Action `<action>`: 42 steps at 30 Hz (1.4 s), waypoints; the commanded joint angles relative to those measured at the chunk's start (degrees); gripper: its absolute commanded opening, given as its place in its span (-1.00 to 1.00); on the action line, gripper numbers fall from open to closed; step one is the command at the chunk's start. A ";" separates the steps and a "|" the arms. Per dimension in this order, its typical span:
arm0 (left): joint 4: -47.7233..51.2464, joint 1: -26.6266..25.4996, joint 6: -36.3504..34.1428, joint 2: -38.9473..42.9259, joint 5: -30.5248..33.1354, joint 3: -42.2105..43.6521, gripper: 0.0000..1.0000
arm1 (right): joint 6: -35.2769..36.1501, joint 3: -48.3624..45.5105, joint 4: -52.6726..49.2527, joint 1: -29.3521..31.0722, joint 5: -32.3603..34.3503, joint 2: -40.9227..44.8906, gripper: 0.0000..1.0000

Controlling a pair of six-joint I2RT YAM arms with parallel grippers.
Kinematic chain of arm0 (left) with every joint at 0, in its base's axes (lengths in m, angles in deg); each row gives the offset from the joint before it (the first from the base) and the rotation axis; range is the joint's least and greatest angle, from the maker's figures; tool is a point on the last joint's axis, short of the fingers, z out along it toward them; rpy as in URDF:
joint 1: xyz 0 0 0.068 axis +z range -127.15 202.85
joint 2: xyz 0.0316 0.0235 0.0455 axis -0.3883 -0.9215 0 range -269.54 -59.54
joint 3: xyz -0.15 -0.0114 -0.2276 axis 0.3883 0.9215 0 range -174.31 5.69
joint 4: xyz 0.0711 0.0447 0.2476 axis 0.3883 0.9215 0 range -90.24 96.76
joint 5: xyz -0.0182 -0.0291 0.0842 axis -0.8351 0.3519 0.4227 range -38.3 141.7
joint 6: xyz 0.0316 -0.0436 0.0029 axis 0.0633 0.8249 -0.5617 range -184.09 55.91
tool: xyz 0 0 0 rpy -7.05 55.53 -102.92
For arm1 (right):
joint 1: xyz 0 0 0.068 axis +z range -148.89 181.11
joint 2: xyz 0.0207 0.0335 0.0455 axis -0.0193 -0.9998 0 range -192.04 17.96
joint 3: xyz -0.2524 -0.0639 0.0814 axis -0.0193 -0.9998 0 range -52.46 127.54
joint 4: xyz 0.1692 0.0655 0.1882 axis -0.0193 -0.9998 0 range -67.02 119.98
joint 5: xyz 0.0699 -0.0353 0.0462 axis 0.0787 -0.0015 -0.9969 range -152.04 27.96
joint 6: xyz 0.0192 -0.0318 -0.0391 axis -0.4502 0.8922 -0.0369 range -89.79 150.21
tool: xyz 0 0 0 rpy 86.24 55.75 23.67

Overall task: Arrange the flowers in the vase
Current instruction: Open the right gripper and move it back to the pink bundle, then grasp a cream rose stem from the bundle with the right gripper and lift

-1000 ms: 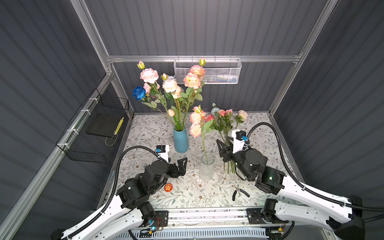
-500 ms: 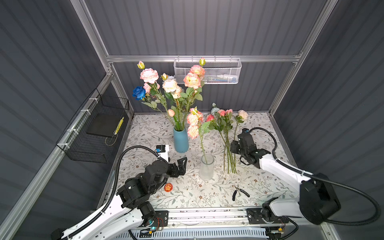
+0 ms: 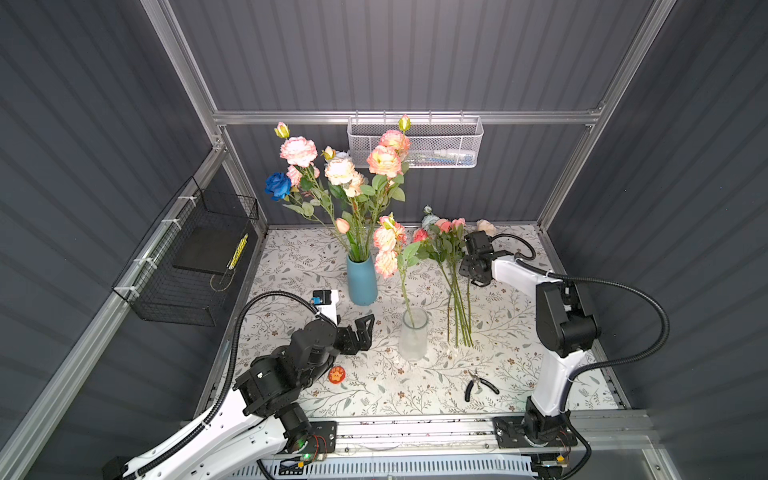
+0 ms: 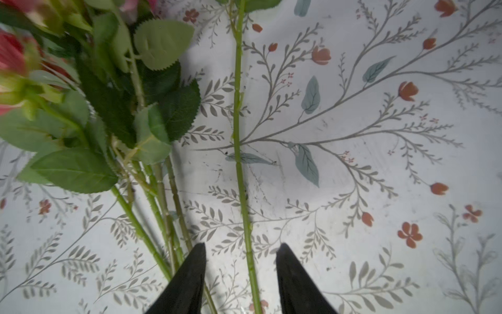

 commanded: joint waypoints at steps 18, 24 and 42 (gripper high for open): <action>-0.92 -0.24 -1.39 -2.11 -0.89 0.77 1.00 | 0.27 18.36 -15.81 -2.74 1.30 -14.44 -0.44; -0.70 -0.25 -1.17 -2.14 -1.24 0.60 0.99 | 0.21 16.12 -15.63 -2.72 1.12 -13.15 -0.44; 0.34 -0.29 -0.54 -0.36 -1.07 0.65 0.99 | 0.47 -1.49 -4.30 -1.70 -0.08 0.25 -1.00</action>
